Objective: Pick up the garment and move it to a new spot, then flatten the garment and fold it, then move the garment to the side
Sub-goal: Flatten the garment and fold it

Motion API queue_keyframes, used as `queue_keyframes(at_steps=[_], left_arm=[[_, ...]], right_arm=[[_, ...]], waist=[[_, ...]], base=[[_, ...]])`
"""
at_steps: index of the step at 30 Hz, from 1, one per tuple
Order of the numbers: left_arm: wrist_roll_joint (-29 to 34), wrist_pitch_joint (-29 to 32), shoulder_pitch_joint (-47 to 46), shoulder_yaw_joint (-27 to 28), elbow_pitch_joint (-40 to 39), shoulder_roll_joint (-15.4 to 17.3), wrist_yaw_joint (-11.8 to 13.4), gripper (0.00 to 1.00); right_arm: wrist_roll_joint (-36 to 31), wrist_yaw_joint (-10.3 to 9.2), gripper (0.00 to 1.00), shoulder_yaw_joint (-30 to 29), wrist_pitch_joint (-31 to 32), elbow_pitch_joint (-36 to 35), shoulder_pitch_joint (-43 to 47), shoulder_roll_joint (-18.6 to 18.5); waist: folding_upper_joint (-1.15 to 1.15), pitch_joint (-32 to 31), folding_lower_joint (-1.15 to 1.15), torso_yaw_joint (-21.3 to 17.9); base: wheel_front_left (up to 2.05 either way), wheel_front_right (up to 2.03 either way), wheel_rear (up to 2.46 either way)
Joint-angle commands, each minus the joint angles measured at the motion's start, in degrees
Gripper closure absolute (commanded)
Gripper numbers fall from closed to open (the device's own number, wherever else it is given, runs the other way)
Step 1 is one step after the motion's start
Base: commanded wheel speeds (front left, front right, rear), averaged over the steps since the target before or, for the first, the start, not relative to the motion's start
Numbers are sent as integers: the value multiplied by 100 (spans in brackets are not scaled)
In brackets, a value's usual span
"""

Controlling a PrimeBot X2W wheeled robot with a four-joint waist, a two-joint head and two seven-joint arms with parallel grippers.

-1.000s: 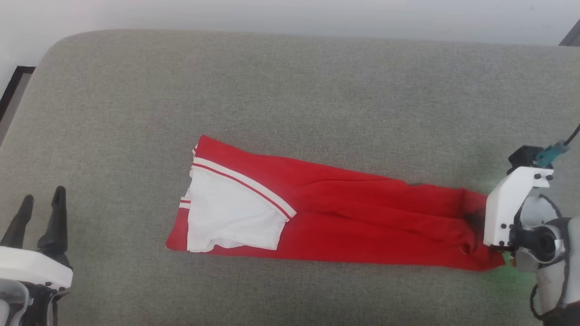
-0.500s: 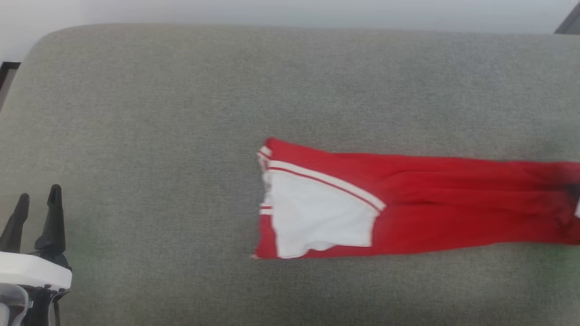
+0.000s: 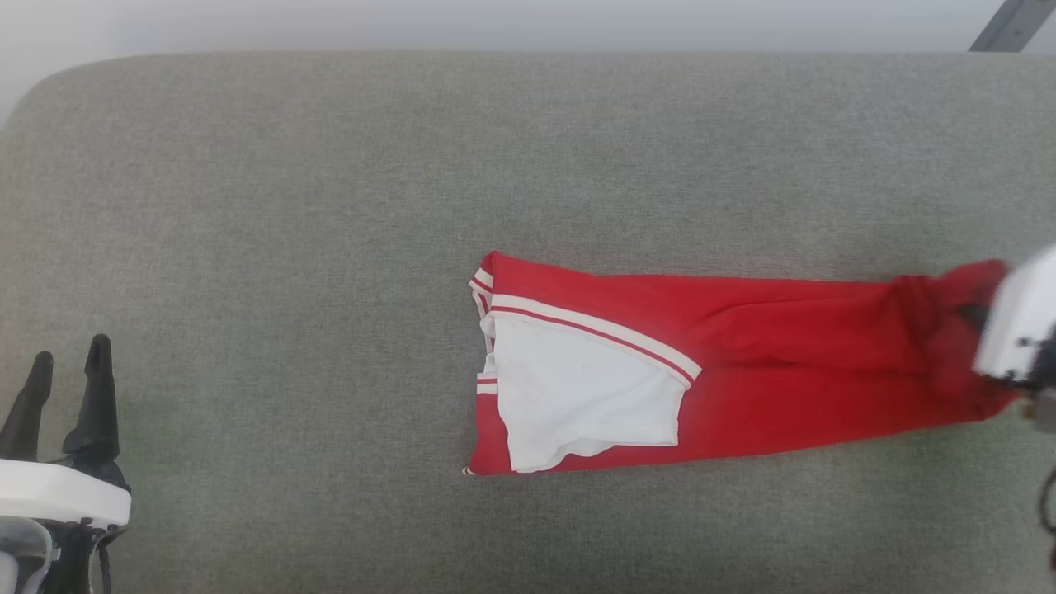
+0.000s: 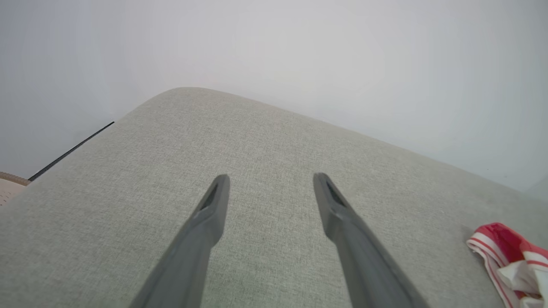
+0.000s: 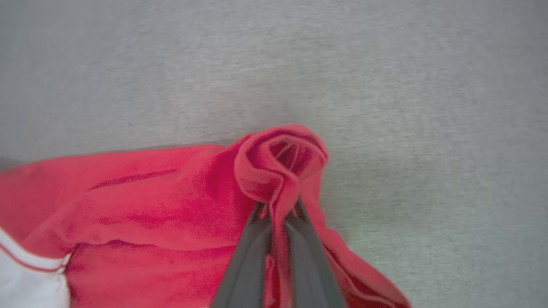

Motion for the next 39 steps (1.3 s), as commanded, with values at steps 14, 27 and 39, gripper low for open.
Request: queue_keyframes(at_steps=[14,27,39], left_arm=[[-20,-33,-119,-263,-28,-97,-33,0],[-88,-33,-394,-709,125,-237,-34,0],[-160,-34,-557,-876,242,-276,-34,0]], right_arm=[[705,-7,100,1816,260,-1077,223,806],[994,-7,100,2885,-430,51,-187,954],[1568,-7,56,3770,-1158,1278,-737,957]], waist=[[0,-182,0,284],[0,-271,0,819],[0,-290,0,1001]], base=[[0,0,0],[0,0,0],[0,0,0]])
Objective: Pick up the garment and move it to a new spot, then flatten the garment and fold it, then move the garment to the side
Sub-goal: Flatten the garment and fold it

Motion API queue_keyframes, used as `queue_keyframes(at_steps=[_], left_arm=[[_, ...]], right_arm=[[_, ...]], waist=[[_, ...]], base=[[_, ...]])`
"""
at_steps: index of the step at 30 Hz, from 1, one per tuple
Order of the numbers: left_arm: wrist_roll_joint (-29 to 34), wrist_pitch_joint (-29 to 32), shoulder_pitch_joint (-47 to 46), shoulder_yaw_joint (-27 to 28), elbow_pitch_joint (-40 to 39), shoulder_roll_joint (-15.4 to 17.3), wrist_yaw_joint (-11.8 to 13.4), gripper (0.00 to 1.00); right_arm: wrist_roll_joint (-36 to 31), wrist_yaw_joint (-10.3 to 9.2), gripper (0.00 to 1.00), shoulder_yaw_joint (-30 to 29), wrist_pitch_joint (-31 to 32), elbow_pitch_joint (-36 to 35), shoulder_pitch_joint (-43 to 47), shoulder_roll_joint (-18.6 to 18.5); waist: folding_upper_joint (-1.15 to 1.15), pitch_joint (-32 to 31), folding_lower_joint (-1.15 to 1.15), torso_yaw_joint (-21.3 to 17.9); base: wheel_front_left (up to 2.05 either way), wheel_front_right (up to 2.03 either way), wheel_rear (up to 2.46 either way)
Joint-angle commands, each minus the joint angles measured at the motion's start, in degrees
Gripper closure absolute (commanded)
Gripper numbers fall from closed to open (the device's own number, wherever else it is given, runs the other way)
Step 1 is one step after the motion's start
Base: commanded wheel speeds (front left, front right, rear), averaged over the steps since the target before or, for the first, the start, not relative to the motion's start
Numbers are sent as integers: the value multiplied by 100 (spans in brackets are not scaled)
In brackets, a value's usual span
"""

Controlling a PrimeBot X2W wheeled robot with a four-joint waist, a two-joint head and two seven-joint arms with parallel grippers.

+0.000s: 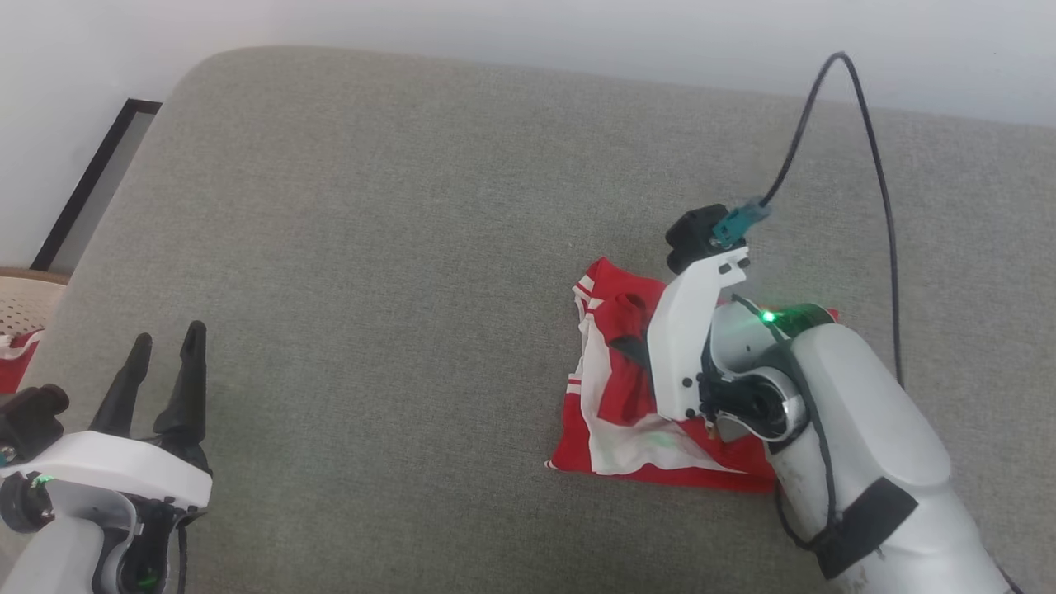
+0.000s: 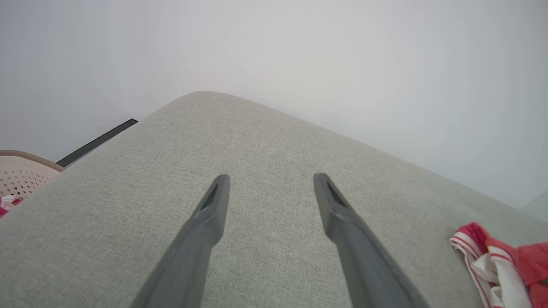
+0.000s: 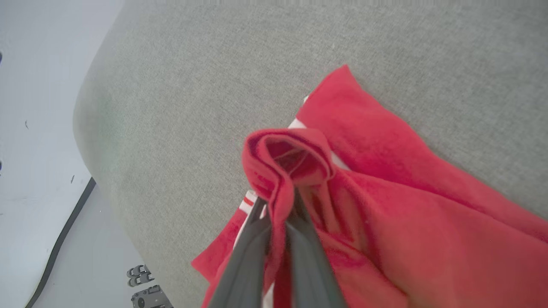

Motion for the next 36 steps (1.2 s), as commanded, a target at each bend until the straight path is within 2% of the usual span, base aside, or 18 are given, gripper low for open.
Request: queue_keyframes(at_steps=[1,2,10,20,30,36], left_arm=[[-36,-34,-74,10,7,9,-18,0],[-33,-34,-72,26,3,21,-18,0],[-29,-34,128,306,-64,68,-18,0],[108,-34,397,624,-198,137,-18,0],[309,-35,679,989,-321,244,-18,0],[429,-35,883,1180,-391,243,-18,0]], right_arm=[[78,-5,7,45,-97,39,-100,1],[122,-5,0,84,-132,97,-137,1],[167,-5,0,169,-233,-39,-282,-2],[-186,-5,0,-534,-494,-911,165,-245],[-424,-5,0,-1243,-1166,-1628,874,-506],[-546,-5,0,-1481,-1971,-1923,1388,-808]], waist=[[0,-3,0,-9],[0,-7,0,-26],[0,-97,0,-307],[0,-220,0,-793],[0,-366,0,-1266],[0,-491,0,-1464]], base=[[0,0,0],[0,0,0],[0,0,0],[0,0,0],[0,0,0],[0,0,0]])
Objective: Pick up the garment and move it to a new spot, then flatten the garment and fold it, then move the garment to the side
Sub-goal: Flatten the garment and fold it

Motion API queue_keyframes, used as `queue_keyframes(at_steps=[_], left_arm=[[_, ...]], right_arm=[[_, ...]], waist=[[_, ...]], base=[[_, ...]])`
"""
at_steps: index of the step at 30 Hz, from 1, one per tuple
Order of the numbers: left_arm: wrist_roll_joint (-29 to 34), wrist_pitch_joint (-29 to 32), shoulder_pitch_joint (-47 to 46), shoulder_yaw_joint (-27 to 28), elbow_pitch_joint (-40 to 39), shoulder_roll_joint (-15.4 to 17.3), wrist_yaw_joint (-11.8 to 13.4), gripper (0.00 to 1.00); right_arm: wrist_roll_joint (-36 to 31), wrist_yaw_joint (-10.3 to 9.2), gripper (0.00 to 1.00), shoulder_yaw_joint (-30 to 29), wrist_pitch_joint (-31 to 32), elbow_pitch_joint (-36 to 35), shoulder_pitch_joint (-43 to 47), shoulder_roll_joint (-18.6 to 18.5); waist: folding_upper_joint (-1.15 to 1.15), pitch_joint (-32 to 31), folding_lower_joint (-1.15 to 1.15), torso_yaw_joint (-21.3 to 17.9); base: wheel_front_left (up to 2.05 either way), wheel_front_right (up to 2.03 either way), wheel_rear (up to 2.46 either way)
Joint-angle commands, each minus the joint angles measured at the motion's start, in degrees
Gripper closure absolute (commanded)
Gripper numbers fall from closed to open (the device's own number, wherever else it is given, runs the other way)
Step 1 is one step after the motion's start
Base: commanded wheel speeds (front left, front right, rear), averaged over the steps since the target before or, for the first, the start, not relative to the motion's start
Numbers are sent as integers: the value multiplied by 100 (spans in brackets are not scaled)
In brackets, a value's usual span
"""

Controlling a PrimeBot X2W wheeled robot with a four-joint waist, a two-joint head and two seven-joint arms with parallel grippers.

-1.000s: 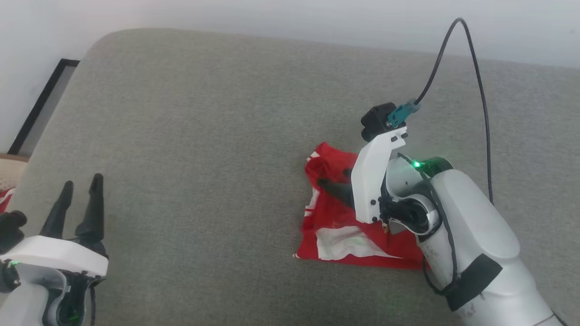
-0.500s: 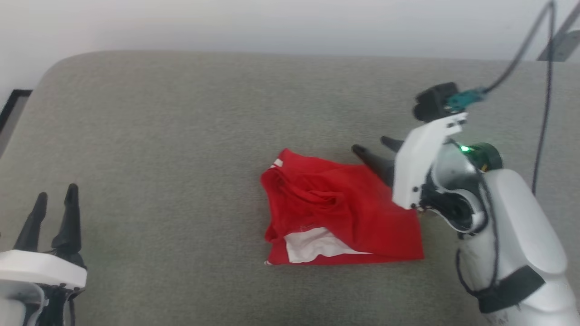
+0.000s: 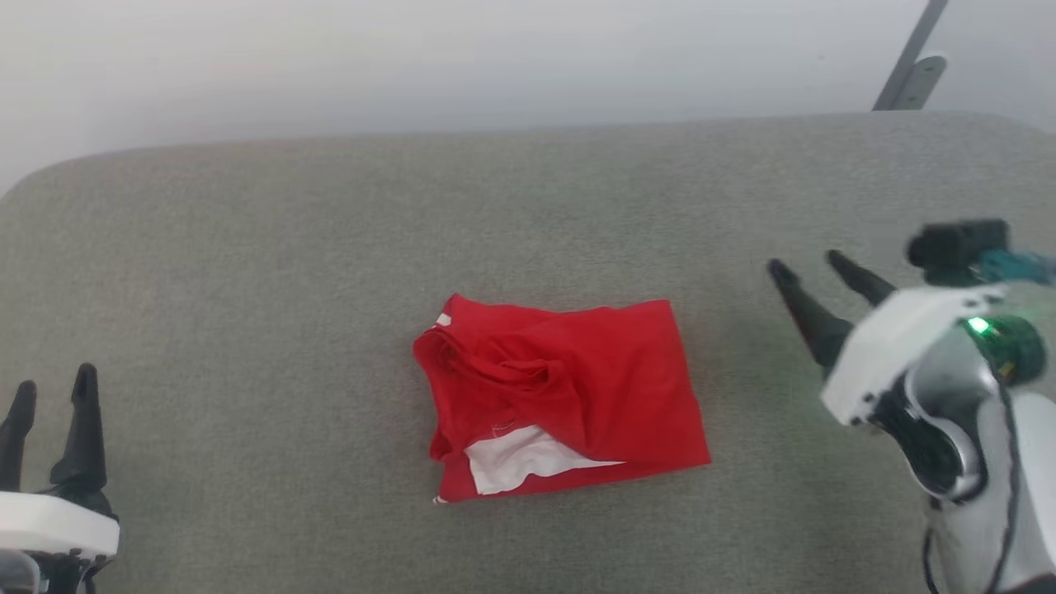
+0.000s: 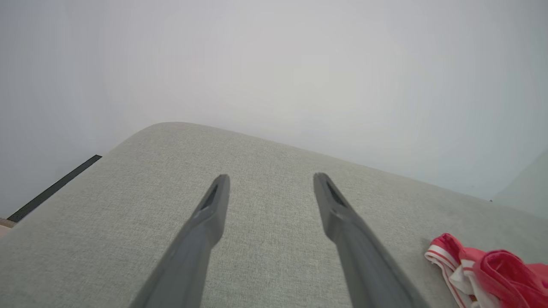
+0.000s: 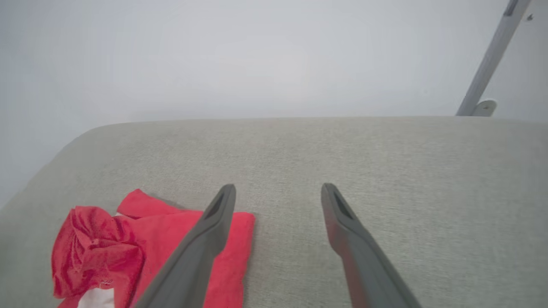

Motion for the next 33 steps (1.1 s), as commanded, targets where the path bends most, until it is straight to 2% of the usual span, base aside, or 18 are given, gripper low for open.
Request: queue_keyframes(at_steps=[1,5,6,16,24,33], left_arm=[[45,-35,87,63,-25,-10,-18,0],[173,-35,208,131,-49,-21,-18,0],[219,-35,275,152,-61,-39,-19,0],[327,-35,611,293,-89,-100,-19,0],[391,-35,841,408,-97,-156,-19,0],[382,-35,949,476,-198,-159,-19,0]], right_arm=[[-82,-5,0,-41,-232,-59,148,-78],[-183,-5,0,-154,-852,-83,457,-191],[-281,-5,0,-108,-1173,-86,590,-297],[-448,-5,0,-139,-2498,300,1082,-593],[-443,-5,0,-268,-3078,617,1379,-704],[-515,-5,0,-360,-3207,579,1512,-664]], waist=[[0,-68,0,-73],[0,-166,0,-149],[0,-219,0,-175],[0,-489,0,-218],[0,-608,0,-207],[0,-595,0,-209]], base=[[0,0,0],[0,0,0],[0,0,0],[0,0,0],[0,0,0],[0,0,0]])
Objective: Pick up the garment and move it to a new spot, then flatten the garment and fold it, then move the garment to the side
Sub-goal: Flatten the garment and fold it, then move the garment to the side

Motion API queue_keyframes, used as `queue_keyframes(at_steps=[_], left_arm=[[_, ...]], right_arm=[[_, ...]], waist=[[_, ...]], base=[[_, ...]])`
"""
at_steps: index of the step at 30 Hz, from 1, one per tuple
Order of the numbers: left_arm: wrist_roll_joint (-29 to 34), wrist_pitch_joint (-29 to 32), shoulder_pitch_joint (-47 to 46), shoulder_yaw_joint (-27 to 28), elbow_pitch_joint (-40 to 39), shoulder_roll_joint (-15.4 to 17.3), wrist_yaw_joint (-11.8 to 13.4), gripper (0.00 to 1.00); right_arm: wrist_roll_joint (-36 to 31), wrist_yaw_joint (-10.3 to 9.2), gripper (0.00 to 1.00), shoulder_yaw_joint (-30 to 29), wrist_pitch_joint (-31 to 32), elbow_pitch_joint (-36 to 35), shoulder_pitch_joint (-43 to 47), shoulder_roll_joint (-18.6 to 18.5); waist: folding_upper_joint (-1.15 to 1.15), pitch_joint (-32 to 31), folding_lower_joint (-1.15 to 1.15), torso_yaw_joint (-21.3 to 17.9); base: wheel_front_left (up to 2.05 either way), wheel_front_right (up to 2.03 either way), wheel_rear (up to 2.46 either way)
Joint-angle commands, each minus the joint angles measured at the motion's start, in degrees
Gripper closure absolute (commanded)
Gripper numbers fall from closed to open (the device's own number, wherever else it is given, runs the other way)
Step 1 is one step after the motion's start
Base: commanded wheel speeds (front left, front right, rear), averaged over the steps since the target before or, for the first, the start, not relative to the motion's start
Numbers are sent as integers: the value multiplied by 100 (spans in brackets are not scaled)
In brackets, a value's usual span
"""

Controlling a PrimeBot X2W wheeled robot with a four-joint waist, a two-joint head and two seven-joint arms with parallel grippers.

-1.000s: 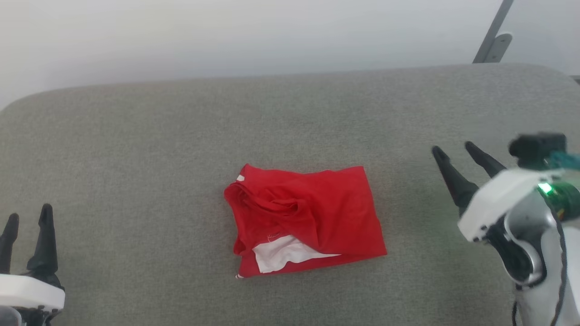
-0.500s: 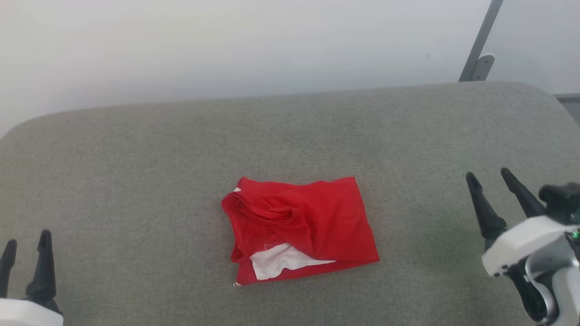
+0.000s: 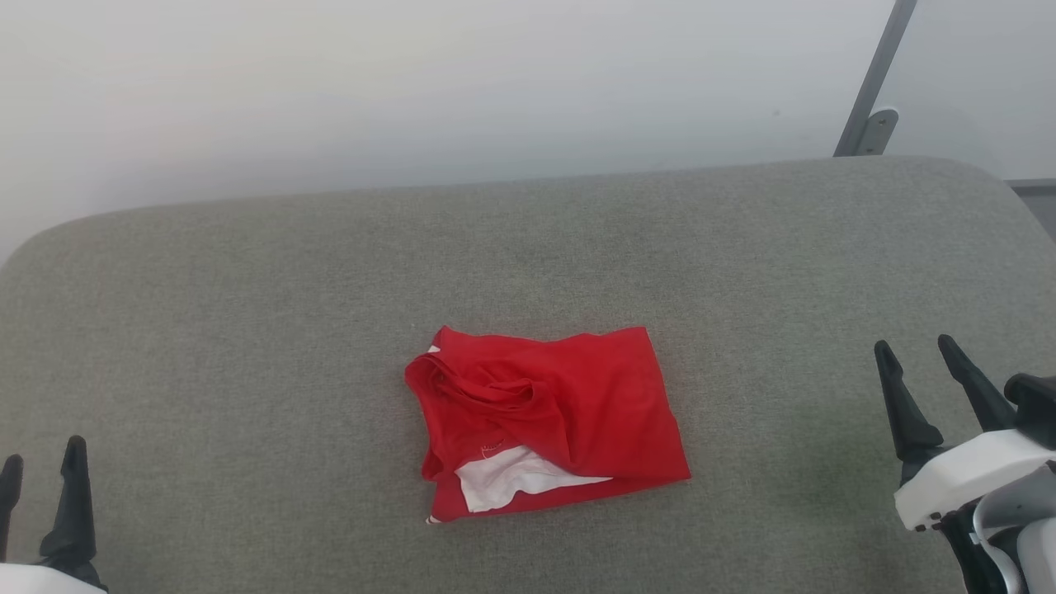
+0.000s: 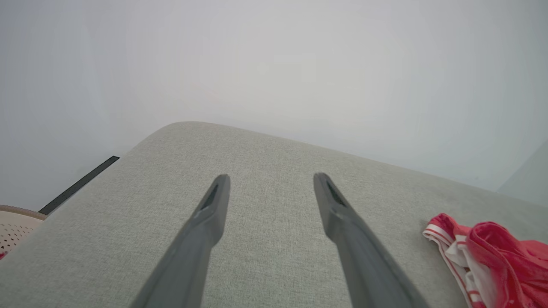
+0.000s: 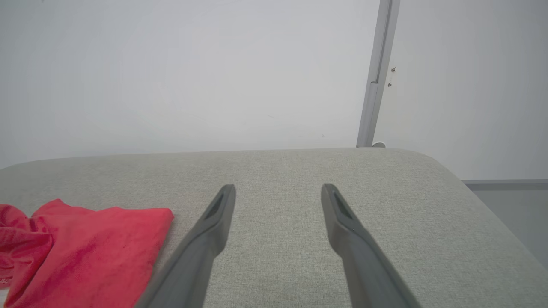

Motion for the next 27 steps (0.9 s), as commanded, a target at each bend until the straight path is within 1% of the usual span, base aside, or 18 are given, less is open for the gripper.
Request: queue_keyframes(at_steps=[1,8,14,19,27], left_arm=[[21,-35,76,4,-50,-7,-19,0],[19,-35,84,-40,-82,1,-19,0],[14,-35,-25,-96,-81,-21,-19,0],[-53,-35,-98,-195,-50,-29,-19,0],[-91,-35,-218,-464,-25,-99,-19,0]], right_arm=[[-12,-5,0,-15,-41,-13,74,8],[-8,-5,0,-47,11,-48,104,60],[159,-5,0,103,323,-42,6,125],[464,-5,0,492,980,-24,-161,115],[950,-5,0,1147,2491,71,-579,-81]], waist=[[0,4,0,6],[0,25,0,37],[0,91,0,164],[0,137,0,353],[0,258,0,772]], base=[[0,0,0],[0,0,0],[0,0,0],[0,0,0],[0,0,0]])
